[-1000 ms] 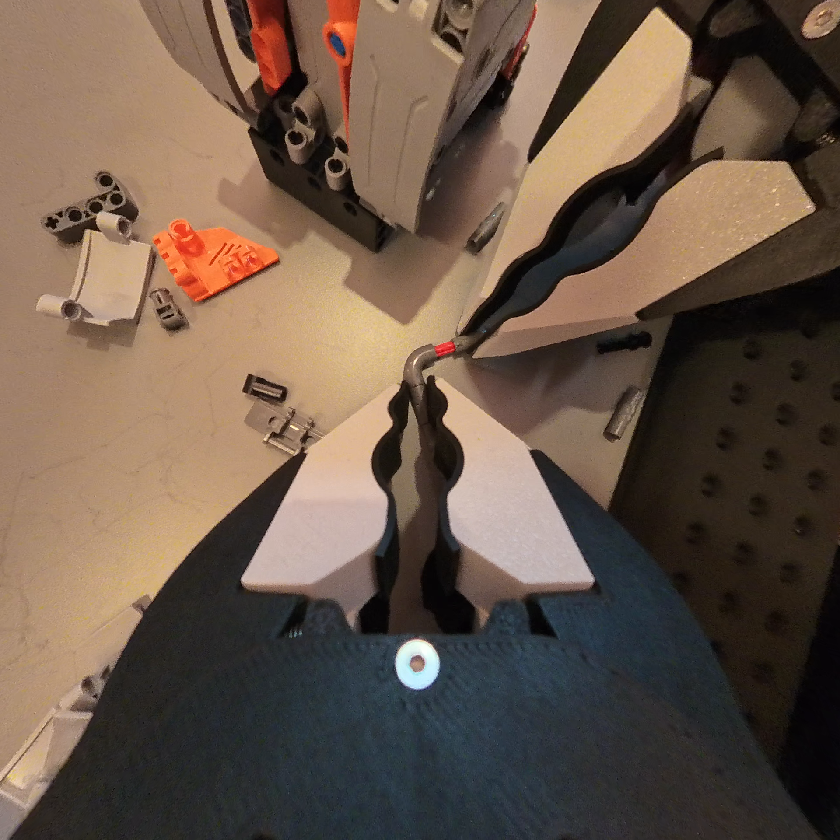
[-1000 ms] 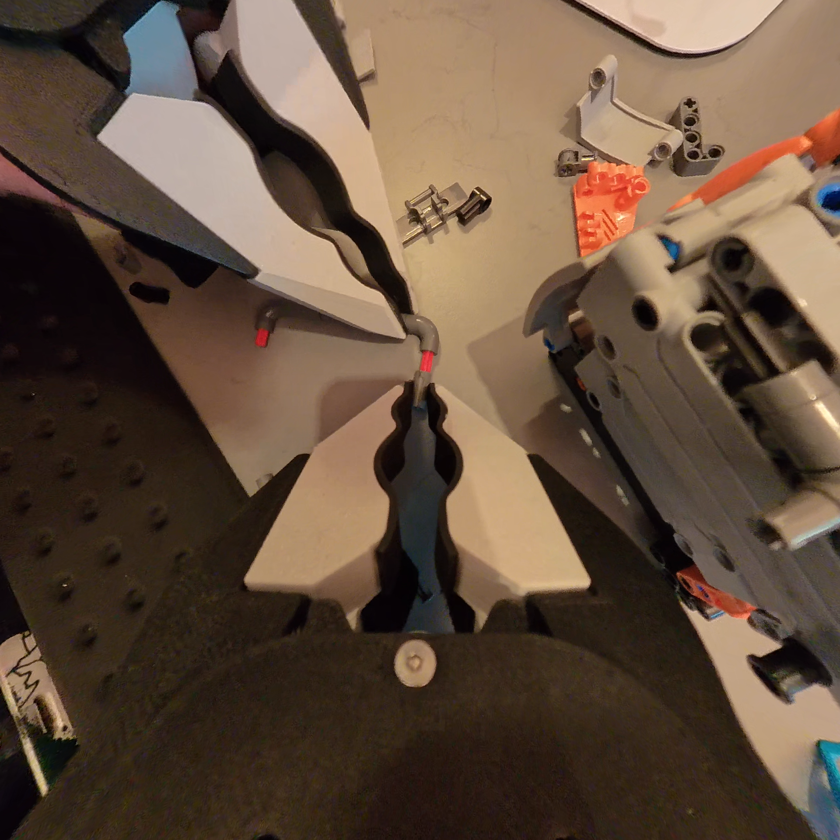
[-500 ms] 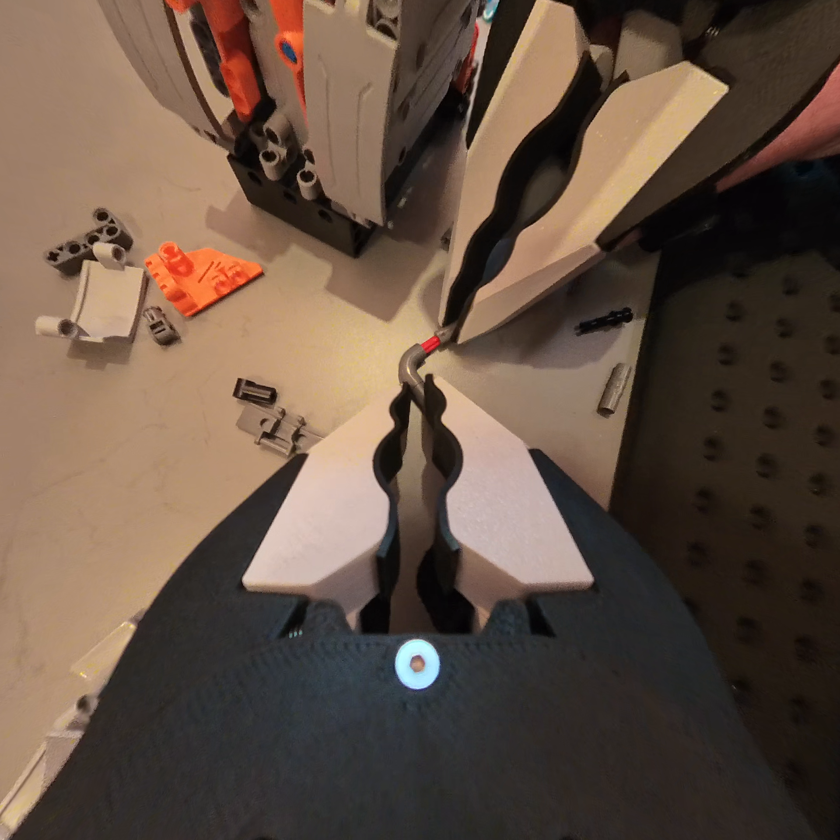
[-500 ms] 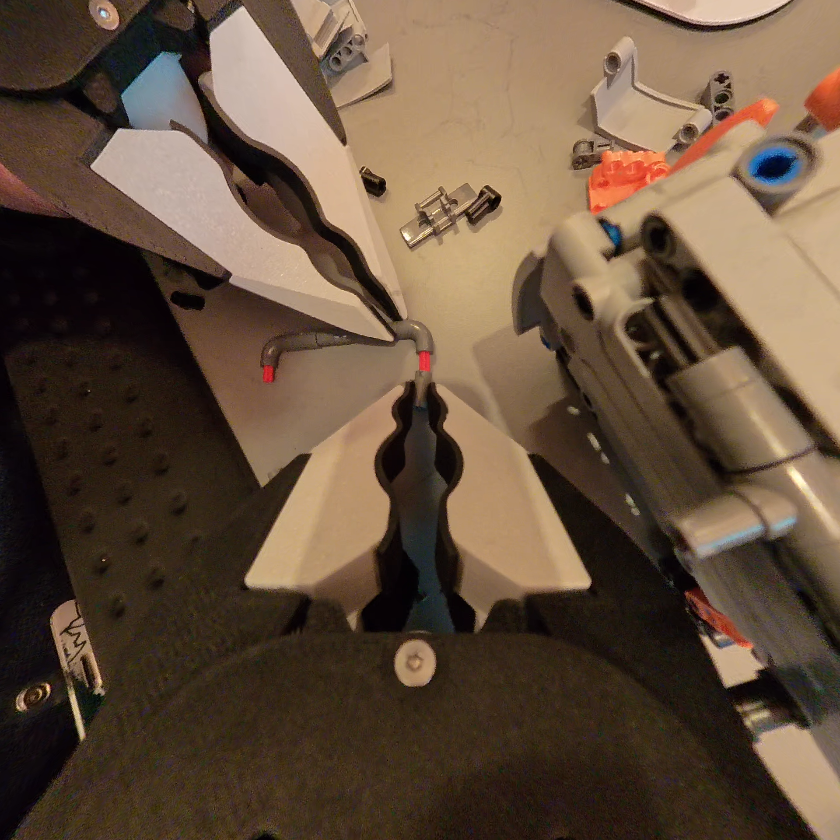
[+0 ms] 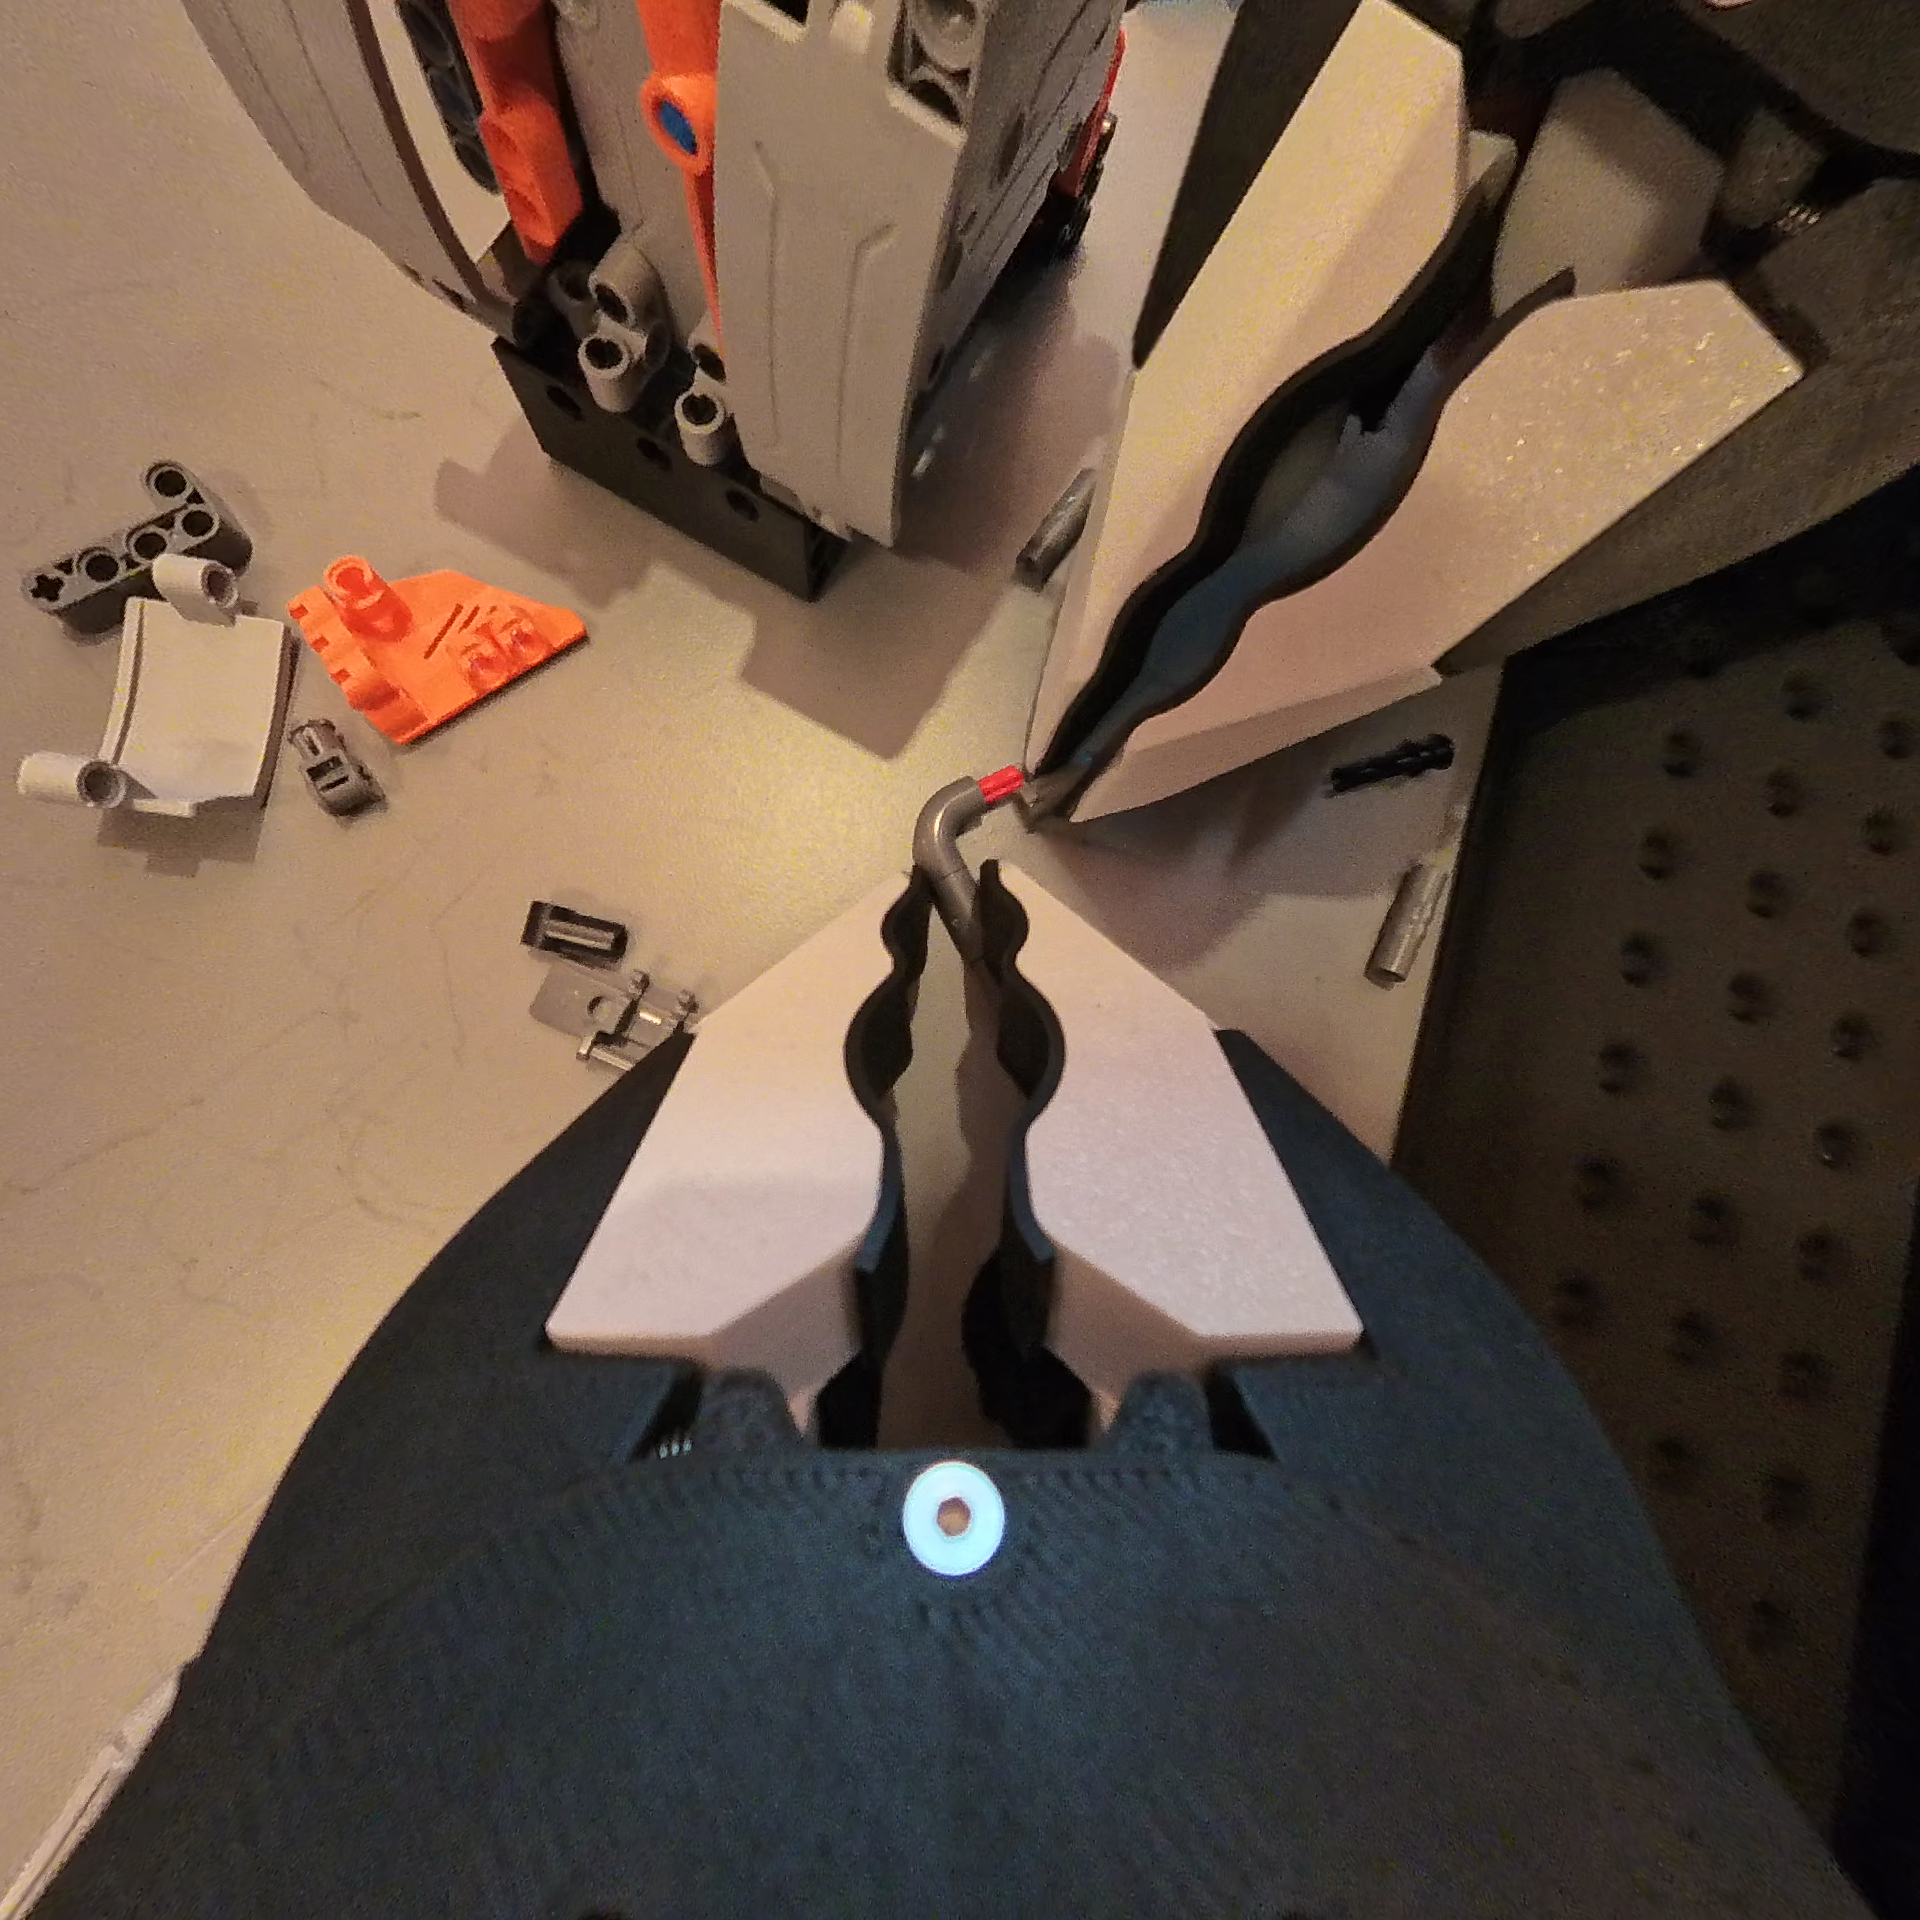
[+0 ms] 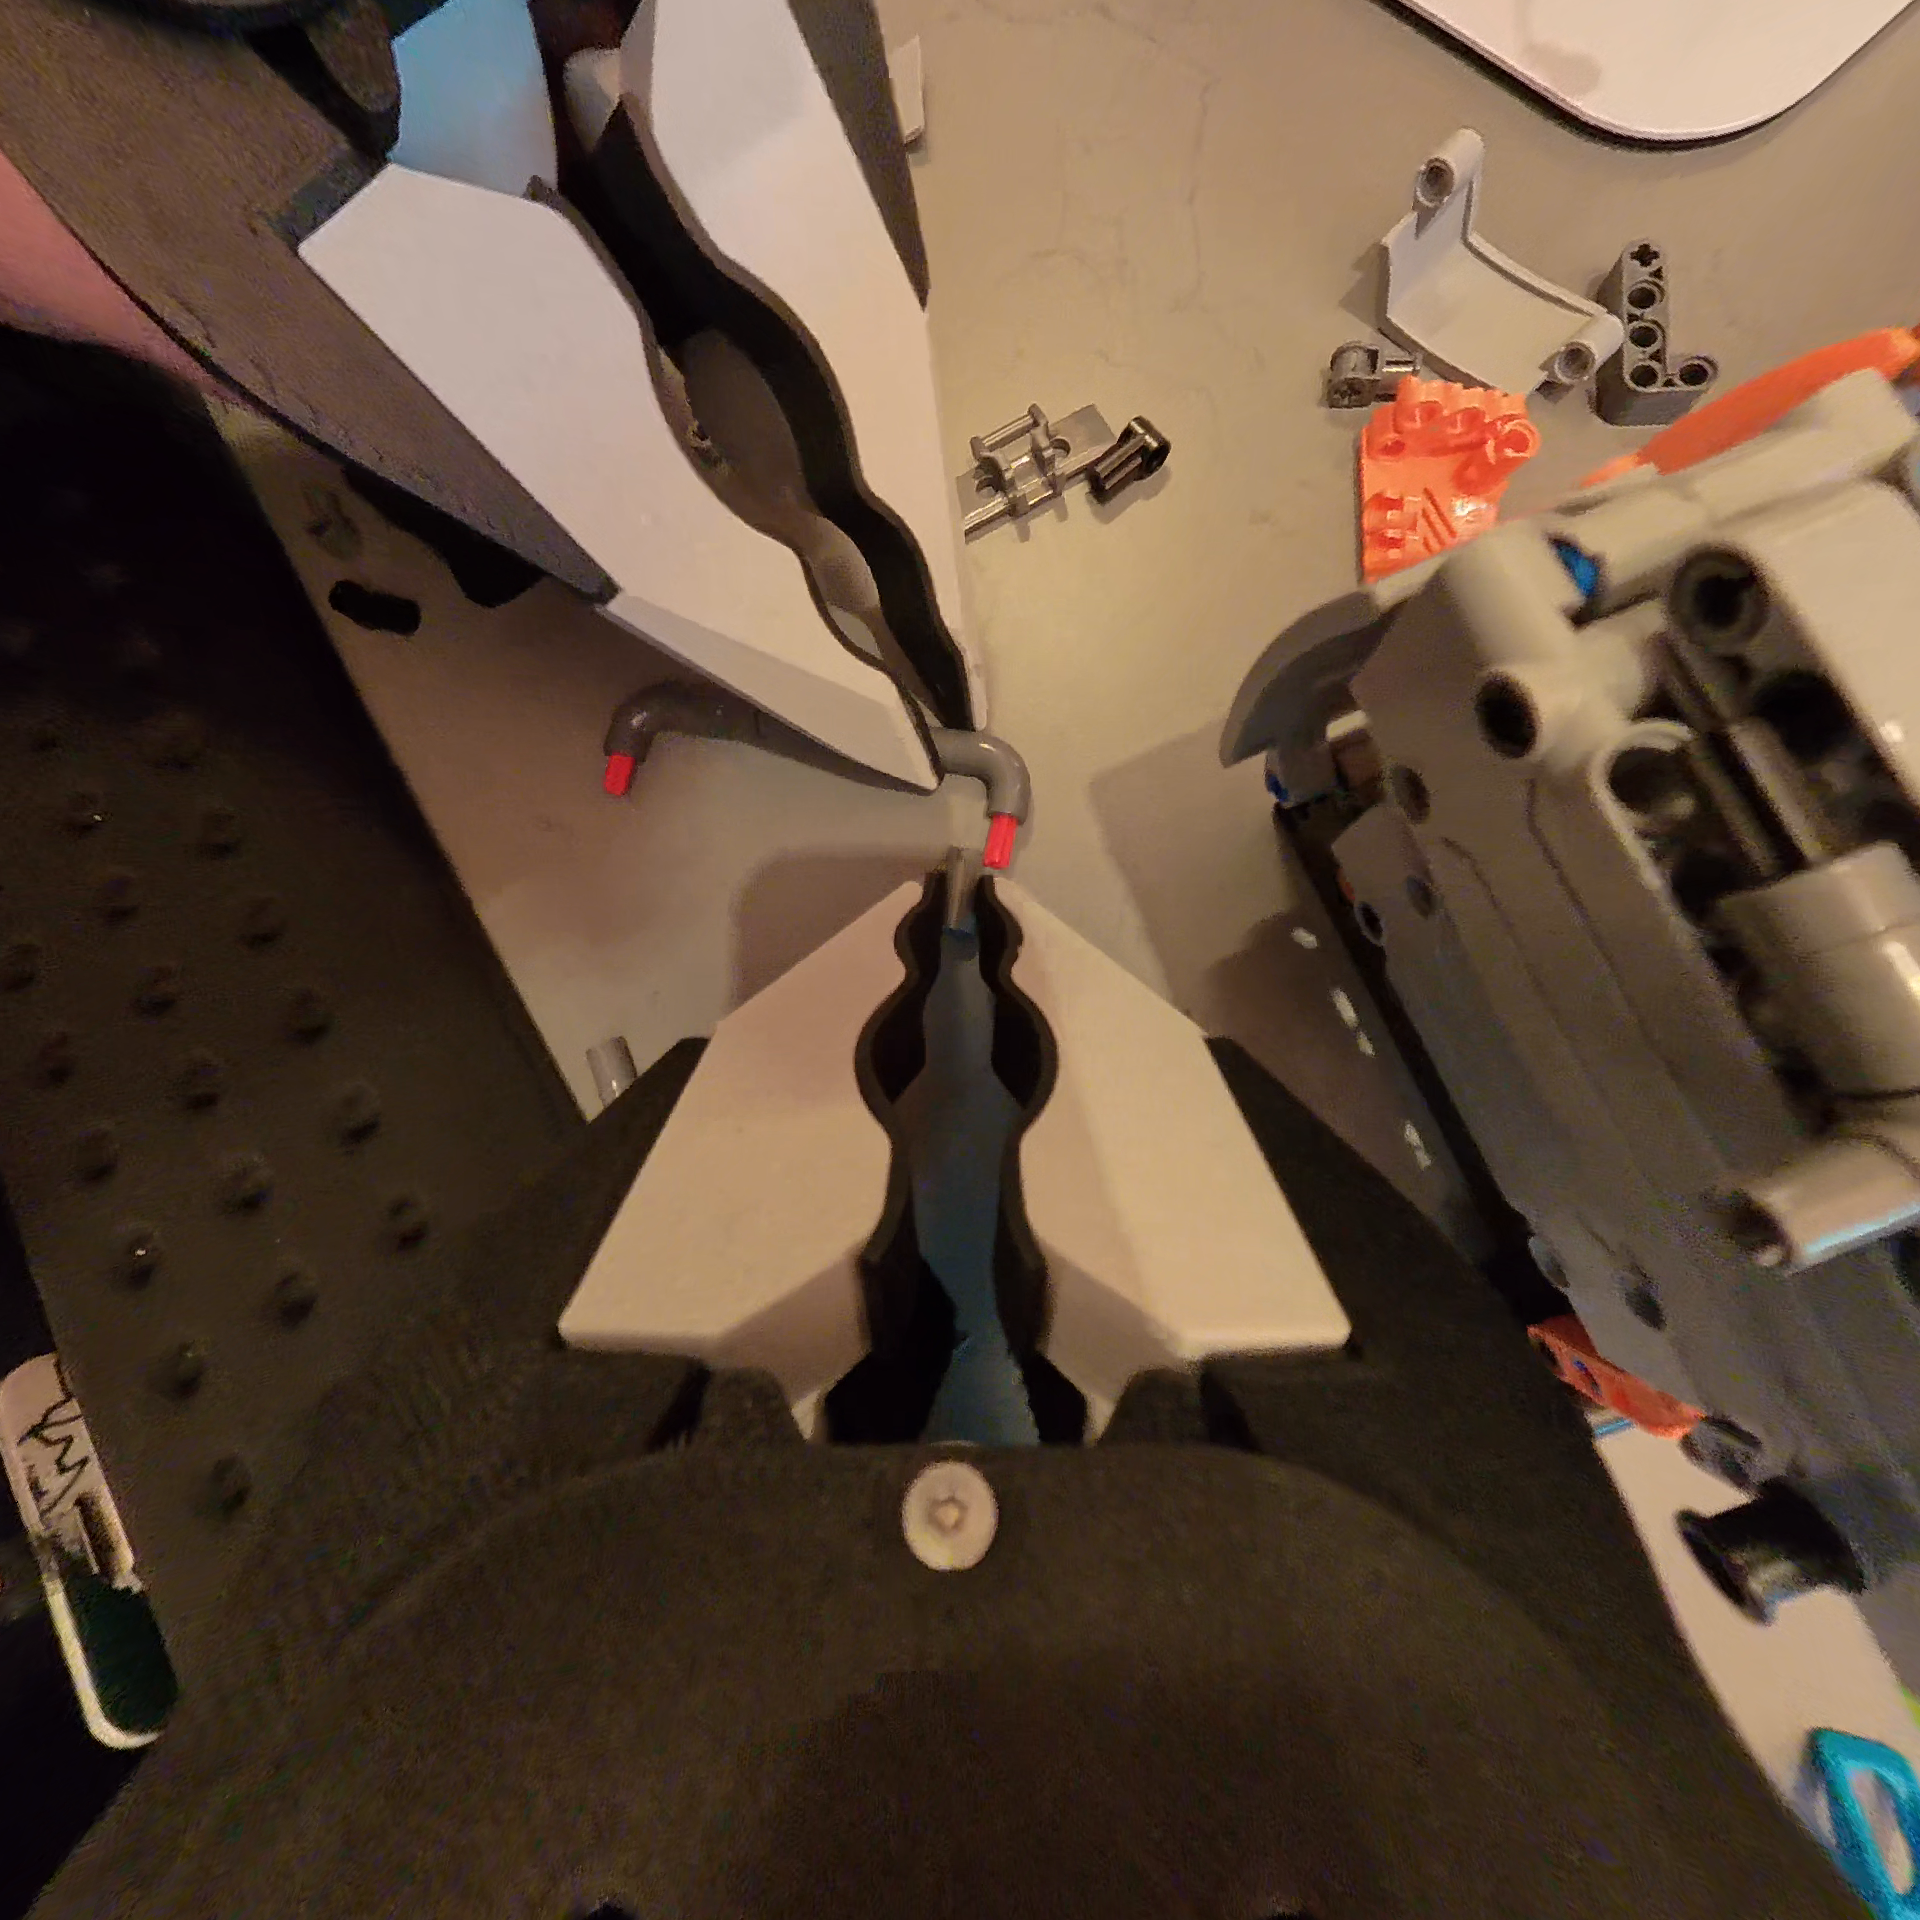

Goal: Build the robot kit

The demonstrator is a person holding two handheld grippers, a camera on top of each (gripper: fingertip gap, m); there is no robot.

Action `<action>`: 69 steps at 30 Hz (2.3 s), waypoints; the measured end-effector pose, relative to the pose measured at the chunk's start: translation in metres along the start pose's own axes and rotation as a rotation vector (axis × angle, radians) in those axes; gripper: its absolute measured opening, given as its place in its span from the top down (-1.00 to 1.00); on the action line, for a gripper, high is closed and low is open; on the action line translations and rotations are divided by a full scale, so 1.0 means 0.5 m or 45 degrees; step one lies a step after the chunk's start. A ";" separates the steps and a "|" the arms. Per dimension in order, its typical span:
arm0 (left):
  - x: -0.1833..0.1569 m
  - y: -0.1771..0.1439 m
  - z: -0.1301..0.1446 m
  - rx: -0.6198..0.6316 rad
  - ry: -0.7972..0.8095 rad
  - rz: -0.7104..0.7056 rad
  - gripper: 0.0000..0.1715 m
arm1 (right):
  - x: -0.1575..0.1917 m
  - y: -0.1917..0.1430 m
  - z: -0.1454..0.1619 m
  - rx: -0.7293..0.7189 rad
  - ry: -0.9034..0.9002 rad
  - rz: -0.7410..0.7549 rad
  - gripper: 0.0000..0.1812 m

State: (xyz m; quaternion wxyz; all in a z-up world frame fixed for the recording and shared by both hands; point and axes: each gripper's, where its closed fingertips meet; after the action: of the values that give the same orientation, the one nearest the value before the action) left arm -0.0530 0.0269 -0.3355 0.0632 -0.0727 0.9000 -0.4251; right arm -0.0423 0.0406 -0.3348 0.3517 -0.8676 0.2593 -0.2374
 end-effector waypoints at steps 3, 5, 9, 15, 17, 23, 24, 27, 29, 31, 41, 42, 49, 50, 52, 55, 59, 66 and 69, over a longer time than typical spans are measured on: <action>-0.003 -0.002 0.002 0.024 -0.015 0.026 0.91 | 0.000 -0.003 0.004 0.004 -0.052 0.042 0.96; -0.003 -0.004 0.004 0.038 -0.023 0.037 0.92 | -0.008 -0.005 0.005 0.005 -0.081 0.089 0.96; -0.002 -0.003 0.003 0.055 -0.039 0.025 0.92 | -0.005 -0.005 0.004 -0.009 -0.129 0.108 0.96; -0.001 -0.003 0.003 0.064 -0.062 0.016 0.93 | -0.005 -0.003 0.003 -0.004 -0.212 0.167 0.96; 0.000 -0.002 0.002 0.057 -0.084 0.021 0.93 | -0.009 -0.004 0.001 -0.013 -0.234 0.200 0.96; 0.001 -0.002 0.002 0.070 -0.116 0.009 0.93 | -0.012 -0.003 -0.002 0.005 -0.385 0.346 0.96; 0.002 -0.002 0.002 0.069 -0.130 0.012 0.93 | -0.013 -0.004 -0.003 0.006 -0.416 0.376 0.96; 0.003 -0.003 0.003 0.087 -0.142 0.006 0.93 | -0.013 -0.003 -0.004 0.019 -0.514 0.453 0.96; 0.004 -0.003 0.003 0.101 -0.145 -0.005 0.93 | -0.013 -0.002 -0.005 0.027 -0.539 0.480 0.96; 0.005 -0.003 0.003 0.114 -0.140 -0.020 0.93 | -0.014 -0.002 -0.006 0.035 -0.596 0.521 0.96; -0.006 -0.003 -0.009 0.092 -0.195 0.050 0.95 | -0.007 0.005 -0.013 0.034 -0.666 0.552 0.96; -0.021 -0.002 -0.021 0.070 -0.192 0.092 1.00 | -0.002 0.009 -0.015 0.031 -0.680 0.547 0.96; -0.004 -0.021 -0.007 0.127 -0.093 -0.004 1.00 | -0.017 -0.012 -0.008 0.003 -0.563 0.467 0.96; 0.004 -0.033 -0.010 0.093 -0.133 -0.010 1.00 | -0.014 -0.013 -0.010 -0.014 -0.547 0.435 0.96; 0.012 -0.051 -0.008 0.057 -0.185 -0.017 0.94 | -0.013 -0.009 -0.005 -0.005 -0.498 0.375 0.96; 0.013 -0.052 0.025 0.110 -0.223 -0.040 0.83 | -0.004 0.000 -0.002 -0.003 -0.391 0.243 0.95; -0.008 -0.050 0.035 0.103 -0.282 -0.025 0.70 | 0.004 -0.005 0.003 0.016 -0.331 0.125 0.93; -0.104 -0.050 0.015 0.043 0.029 0.064 0.64 | 0.010 -0.009 0.017 0.025 -0.290 0.009 0.95; -0.116 -0.028 0.027 0.089 0.172 0.017 0.69 | 0.025 -0.009 0.022 0.039 -0.307 -0.080 0.96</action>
State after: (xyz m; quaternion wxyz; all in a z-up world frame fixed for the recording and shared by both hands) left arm 0.0076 0.0185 -0.3301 0.0077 -0.0357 0.8872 -0.4599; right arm -0.0249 0.0410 -0.3358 0.3860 -0.8920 0.1840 -0.1463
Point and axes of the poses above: each gripper's, where its closed fingertips meet, y out along the fingers, z out of its underside, x = y × z across the jaws, and after that the axes turned 8 degrees about y, right-handed
